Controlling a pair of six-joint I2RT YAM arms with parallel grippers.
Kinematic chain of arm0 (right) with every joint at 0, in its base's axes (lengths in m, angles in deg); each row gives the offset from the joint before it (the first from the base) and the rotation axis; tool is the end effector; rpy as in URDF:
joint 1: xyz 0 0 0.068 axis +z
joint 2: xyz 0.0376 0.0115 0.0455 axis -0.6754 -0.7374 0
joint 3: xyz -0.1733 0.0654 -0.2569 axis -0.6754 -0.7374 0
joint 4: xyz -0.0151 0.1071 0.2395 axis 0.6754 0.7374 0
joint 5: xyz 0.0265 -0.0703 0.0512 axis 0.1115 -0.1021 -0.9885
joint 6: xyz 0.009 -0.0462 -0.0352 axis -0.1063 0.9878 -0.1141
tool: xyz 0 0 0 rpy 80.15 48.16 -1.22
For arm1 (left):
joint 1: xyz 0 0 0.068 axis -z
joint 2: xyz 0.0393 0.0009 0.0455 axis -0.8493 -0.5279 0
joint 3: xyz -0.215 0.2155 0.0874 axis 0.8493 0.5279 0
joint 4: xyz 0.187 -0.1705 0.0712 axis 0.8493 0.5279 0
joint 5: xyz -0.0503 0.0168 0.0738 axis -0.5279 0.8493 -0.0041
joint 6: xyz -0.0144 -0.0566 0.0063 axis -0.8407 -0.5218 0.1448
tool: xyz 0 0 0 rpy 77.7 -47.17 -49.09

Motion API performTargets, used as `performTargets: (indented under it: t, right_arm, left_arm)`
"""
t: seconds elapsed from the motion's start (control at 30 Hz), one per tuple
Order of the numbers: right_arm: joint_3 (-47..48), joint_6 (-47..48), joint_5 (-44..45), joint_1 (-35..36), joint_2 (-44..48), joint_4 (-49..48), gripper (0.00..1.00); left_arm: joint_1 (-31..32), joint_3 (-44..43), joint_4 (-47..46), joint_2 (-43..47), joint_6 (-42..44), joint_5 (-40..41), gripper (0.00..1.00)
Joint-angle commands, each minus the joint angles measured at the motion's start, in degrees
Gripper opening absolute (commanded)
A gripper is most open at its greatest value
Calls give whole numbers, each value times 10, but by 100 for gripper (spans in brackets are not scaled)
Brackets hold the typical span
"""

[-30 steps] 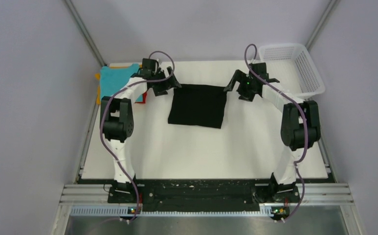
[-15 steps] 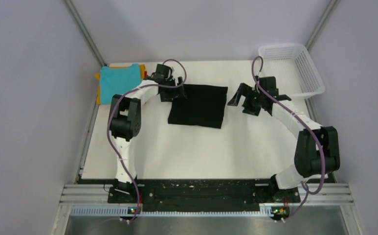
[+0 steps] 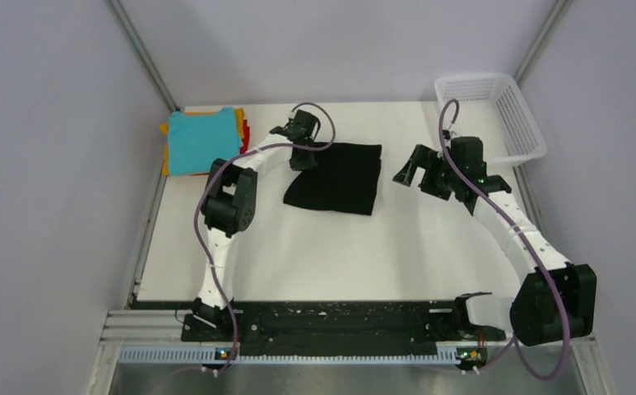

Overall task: Fold and stack the t-shirts
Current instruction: Put the neatly folded tshirt into the corner of the board with the left arm

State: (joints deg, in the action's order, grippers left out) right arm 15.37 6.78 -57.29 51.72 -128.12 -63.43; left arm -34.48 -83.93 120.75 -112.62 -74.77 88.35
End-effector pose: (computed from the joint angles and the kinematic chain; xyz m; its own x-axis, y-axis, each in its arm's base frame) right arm 0.2590 0.0540 0.3169 -0.7384 0.3501 -0.5764 -0.0078 0.8502 0.5264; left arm 0.4801 -0.2050 0.1993 -0.8571 -0.1198 -0.5011 -0.0533 0.9880 -0.1450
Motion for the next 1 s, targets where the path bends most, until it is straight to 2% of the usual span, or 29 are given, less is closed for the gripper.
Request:
performTargets:
  t: [0.0,0.2,0.33,0.6,0.97]
  right_arm:
    - [-14,21,21,-1,42,11,99]
    - [-21,41,36,-1,75,21,99]
    - [-20,55,49,-1,86,27,99]
    - [-8,86,85,0,94,39,99]
    - [-4,96,109,0,95,39,99]
  left_arm:
    - [-1,-20,90,-38,-10,79,0]
    - [-3,-53,98,7,66,251,0]
    - [-17,-60,64,41,124,306,0]
    - [-46,-93,16,83,244,380,0]
    - [-84,-140,-58,135,404,396,0]
